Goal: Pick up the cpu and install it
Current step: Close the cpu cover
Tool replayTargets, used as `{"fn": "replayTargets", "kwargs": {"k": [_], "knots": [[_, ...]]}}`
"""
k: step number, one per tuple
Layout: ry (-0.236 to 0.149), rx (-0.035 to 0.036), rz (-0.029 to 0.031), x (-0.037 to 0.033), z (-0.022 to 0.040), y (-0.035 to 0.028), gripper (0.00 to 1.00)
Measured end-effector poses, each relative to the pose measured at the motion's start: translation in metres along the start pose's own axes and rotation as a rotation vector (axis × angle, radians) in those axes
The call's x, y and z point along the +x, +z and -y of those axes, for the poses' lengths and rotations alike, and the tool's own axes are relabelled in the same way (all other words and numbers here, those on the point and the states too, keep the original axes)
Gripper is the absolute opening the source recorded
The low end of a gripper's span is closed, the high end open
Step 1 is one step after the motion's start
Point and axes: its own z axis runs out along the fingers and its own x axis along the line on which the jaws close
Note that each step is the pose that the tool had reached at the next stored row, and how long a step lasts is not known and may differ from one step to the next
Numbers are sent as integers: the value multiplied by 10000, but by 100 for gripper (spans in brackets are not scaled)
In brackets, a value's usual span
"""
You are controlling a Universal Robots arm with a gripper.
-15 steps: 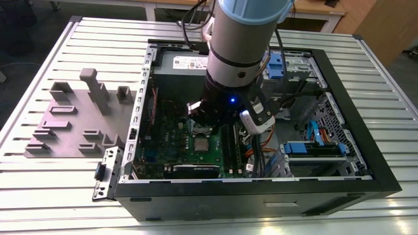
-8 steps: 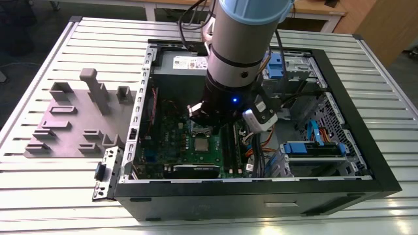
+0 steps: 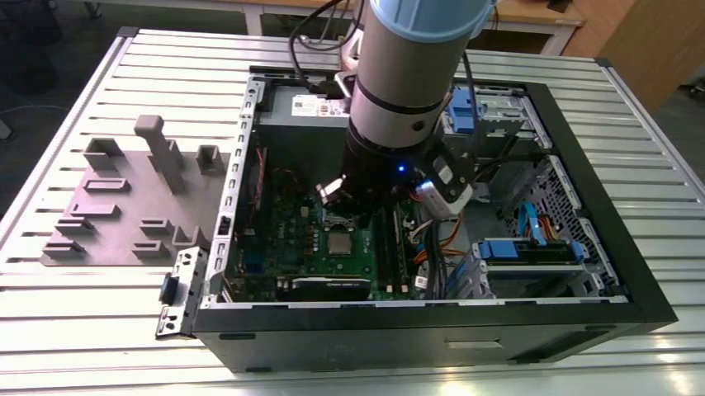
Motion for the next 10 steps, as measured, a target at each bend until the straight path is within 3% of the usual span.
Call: {"fn": "replayTargets", "kwargs": {"k": [10], "knots": [[-1823,66,-64,-1,1,10,11]]}}
